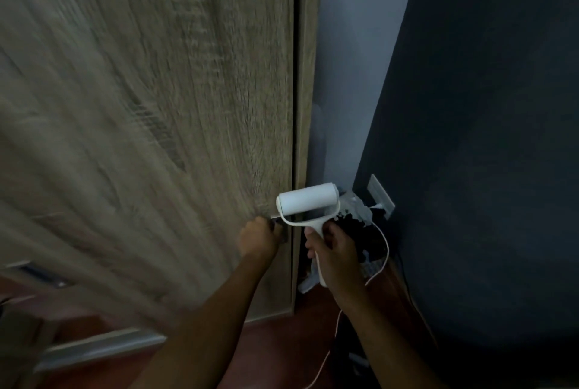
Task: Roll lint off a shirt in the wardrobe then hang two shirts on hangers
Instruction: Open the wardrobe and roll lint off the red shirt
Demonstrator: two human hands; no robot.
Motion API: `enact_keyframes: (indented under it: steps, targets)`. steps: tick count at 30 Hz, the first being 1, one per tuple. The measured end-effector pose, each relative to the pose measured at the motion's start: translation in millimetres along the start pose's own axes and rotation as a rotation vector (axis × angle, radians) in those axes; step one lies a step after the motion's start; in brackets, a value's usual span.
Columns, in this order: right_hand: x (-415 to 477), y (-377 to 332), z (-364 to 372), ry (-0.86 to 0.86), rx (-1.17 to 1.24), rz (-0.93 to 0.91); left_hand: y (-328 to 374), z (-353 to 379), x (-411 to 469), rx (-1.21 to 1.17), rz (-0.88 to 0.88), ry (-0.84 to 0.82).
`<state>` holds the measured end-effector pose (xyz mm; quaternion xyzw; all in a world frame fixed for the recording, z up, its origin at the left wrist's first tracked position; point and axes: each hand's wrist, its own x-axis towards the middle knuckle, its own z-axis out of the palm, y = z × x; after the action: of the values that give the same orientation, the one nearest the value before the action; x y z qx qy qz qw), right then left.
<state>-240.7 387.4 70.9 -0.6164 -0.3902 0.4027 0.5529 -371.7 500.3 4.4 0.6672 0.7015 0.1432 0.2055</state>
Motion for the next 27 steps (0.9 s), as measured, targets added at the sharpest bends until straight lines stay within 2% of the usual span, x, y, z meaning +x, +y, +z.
enact_keyframes:
  steps: [8, 13, 19, 27]
  targets:
    - [12, 1, 5, -0.175, -0.006, -0.077, -18, -11, -6, 0.03, -0.076, 0.094]
    - [11, 4, 25, -0.268, -0.004, -0.097, -51, -21, -12, -0.038, -0.242, 0.197]
    - [12, 2, 56, -0.367, -0.012, -0.116, -97, -49, -9, 0.017, -0.435, 0.253]
    - [16, -7, 118, -0.471, -0.014, -0.143, -172, -94, 0, 0.042, -0.576, 0.282]
